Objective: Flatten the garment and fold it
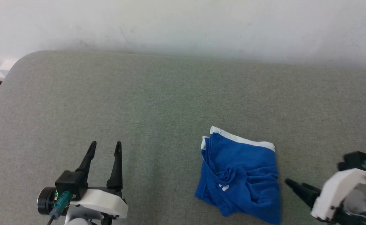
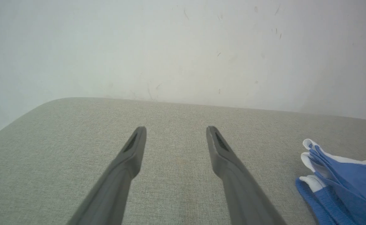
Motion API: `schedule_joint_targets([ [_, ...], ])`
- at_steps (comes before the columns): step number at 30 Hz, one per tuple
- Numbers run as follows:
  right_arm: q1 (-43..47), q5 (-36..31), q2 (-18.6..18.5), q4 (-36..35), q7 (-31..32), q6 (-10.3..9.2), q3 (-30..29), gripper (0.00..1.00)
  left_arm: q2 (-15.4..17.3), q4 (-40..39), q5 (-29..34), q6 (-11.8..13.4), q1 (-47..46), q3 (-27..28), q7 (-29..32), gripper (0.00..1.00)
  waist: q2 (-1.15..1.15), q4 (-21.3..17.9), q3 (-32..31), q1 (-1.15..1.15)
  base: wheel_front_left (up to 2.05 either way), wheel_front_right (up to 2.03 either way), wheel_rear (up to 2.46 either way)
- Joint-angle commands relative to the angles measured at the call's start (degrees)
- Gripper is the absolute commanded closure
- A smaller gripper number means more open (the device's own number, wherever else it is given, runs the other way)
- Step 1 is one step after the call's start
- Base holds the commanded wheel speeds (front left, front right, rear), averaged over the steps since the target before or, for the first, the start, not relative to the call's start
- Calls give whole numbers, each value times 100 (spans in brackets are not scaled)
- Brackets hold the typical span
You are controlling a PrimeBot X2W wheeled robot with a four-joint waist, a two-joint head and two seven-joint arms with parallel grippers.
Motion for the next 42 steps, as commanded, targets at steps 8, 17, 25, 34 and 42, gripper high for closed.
schedule_joint_targets([
  [8,-666,601,155,1045,-135,-4,433,0,-86,-13,51,-67,-71,-15,-27,0,0,185,155,0,0,0,0],
  [17,-1001,803,171,2152,-157,-4,1141,100,-167,-8,121,-115,-137,-18,-27,0,0,248,196,0,0,0,0],
  [25,-1227,-107,-452,1583,-866,-4,2090,100,-166,-108,167,-68,-40,42,-27,0,0,-36,37,0,0,0,0],
  [34,-1528,-1312,-1503,1058,-869,-4,3020,100,-150,-338,140,-57,0,69,-27,0,0,-792,167,0,0,0,0],
  [42,-2058,-1561,-2753,1100,-952,-4,3310,100,-70,-630,271,-48,-261,36,-13,0,0,-1462,794,0,0,0,0],
])
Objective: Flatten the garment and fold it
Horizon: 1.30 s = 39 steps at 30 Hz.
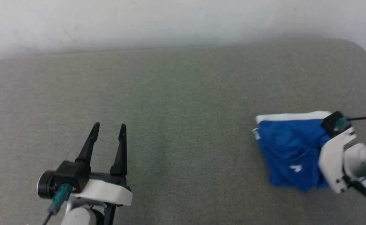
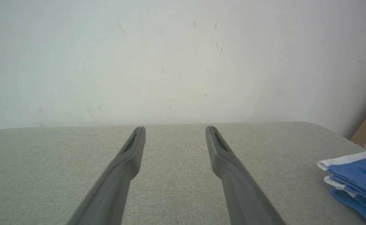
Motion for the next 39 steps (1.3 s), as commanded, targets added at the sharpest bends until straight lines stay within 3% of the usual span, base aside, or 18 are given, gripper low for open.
schedule_joint_targets([
  [1,-208,-57,-174,98,-101,-6,22,100,71,-59,103,4,-145,-5,4,0,0,-490,535,0,0,0,0],
  [7,-820,-165,-699,966,-645,-6,-6,100,244,-221,293,-125,-627,-124,134,0,0,-677,1089,0,0,0,0],
  [13,-1206,-251,-725,1771,-1311,-6,-235,100,260,-251,368,-170,-911,-201,168,0,0,-650,1334,0,0,0,0],
  [15,-1304,-307,-626,2047,-1740,-6,-360,55,240,-235,369,-182,-969,-230,161,0,0,-615,1384,0,0,0,0],
  [16,-1333,-347,-565,2180,-1949,-6,-401,0,230,-217,366,-176,-982,-232,155,0,0,-602,1392,0,0,0,0],
  [20,-1429,-735,-395,2700,-2792,-6,-703,0,208,-134,322,-144,-950,-197,118,0,0,-565,1345,0,0,0,0],
  [27,-1168,-1737,-242,3336,-3672,-6,-1643,0,87,95,173,-102,-659,-156,40,0,0,-462,759,0,0,0,0],
  [33,-409,-2173,284,2689,-4144,-6,-2290,0,-38,239,9,-49,-251,-26,-8,0,0,-356,110,0,0,0,0],
  [39,593,-2040,1090,1411,-4081,-6,-2320,0,-107,341,-66,-63,48,100,-25,0,0,-154,-267,0,0,0,0],
])
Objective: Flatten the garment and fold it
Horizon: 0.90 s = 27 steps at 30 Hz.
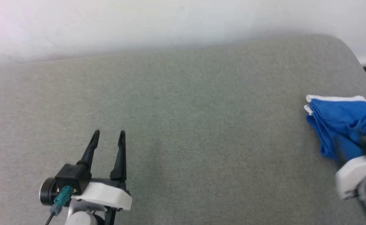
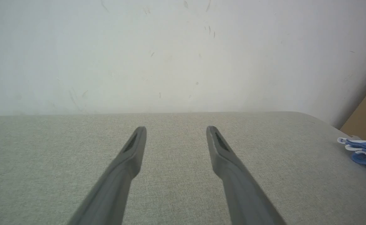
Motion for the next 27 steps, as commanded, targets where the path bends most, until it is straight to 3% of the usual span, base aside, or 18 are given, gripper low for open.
schedule_joint_targets([
  [1,114,30,127,-160,27,-6,38,0,-13,30,-26,14,75,47,-28,0,0,243,-321,2,0,0,0],
  [12,801,620,1363,-1698,-270,-6,453,0,54,48,66,33,443,663,-32,0,0,578,-547,2,0,0,0],
  [19,1356,923,1672,-2347,-299,-6,262,0,240,168,129,26,825,804,-32,0,0,665,-669,2,0,0,0],
  [27,1750,906,1773,-2785,-133,-6,123,0,288,287,94,-77,830,820,-31,0,0,636,-705,2,0,0,0],
])
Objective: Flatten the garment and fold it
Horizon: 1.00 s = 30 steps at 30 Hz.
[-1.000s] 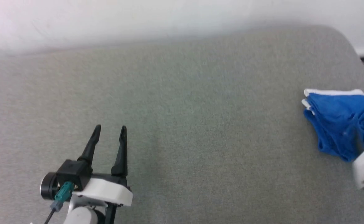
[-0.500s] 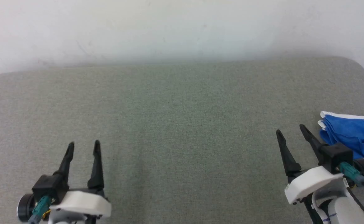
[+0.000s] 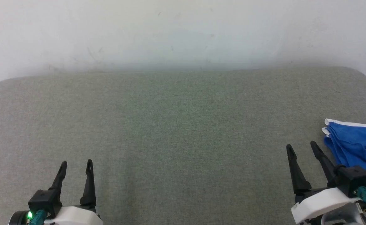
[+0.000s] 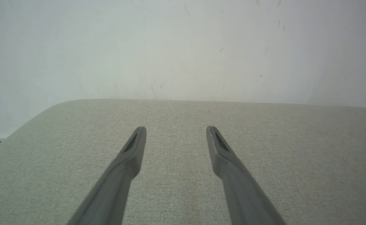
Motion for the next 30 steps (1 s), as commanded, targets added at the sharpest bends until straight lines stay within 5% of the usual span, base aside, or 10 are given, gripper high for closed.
schedule_joint_targets([
  [1,56,11,26,-49,32,-5,-6,0,26,24,-4,-63,-18,32,-26,0,0,-21,1,0,0,0,0],
  [7,36,-16,36,-85,92,-5,38,0,-1,102,-8,-100,-43,67,-25,0,0,-78,5,0,0,0,0],
  [8,23,-8,12,-54,92,0,43,100,-7,119,-2,-58,-4,45,7,100,0,-78,3,0,0,0,0],
  [30,-51,-124,13,-6,138,-1,46,100,-212,46,285,-152,-72,128,240,100,0,-30,-20,0,0,0,0],
])
